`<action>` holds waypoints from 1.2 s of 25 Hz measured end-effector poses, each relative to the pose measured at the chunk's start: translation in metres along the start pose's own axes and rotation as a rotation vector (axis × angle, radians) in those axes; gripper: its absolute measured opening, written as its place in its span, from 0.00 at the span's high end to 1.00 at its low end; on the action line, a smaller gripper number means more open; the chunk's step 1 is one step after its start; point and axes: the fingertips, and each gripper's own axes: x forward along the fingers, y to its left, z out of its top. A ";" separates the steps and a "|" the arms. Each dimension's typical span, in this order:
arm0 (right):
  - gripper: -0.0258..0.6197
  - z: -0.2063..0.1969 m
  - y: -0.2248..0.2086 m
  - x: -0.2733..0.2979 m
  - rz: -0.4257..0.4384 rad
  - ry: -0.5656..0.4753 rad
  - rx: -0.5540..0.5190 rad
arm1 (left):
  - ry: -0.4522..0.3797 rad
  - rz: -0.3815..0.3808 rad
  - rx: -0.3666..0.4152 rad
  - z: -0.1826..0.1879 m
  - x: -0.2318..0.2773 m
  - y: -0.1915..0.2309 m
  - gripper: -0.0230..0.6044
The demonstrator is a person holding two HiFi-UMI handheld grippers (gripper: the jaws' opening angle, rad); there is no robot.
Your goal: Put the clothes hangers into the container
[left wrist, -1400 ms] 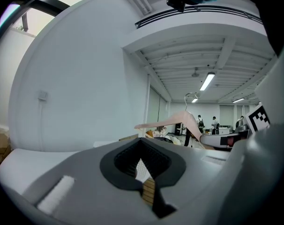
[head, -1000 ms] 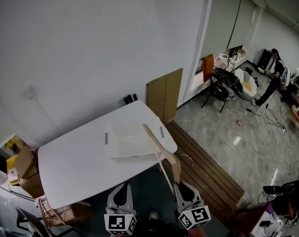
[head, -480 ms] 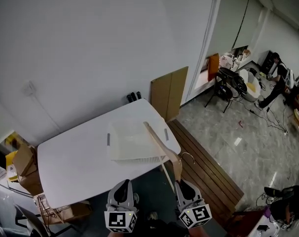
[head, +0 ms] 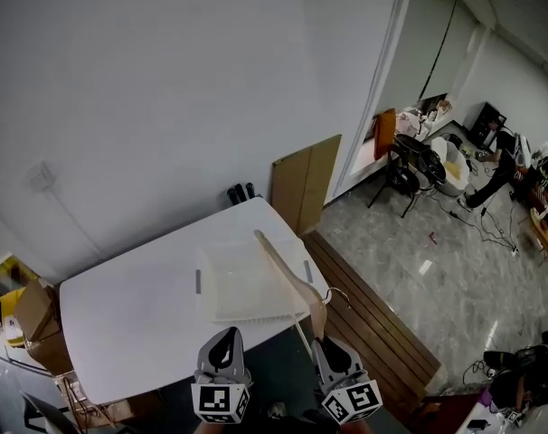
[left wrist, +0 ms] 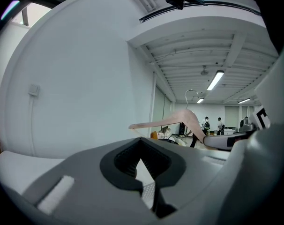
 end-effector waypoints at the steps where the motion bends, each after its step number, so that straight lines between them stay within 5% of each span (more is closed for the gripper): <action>1: 0.87 0.001 0.000 0.005 0.001 0.005 0.001 | -0.001 -0.002 -0.002 0.001 0.005 0.003 0.95; 30: 0.87 -0.028 -0.017 0.087 0.051 0.144 0.000 | 0.039 -0.013 -0.045 -0.012 0.068 0.049 0.95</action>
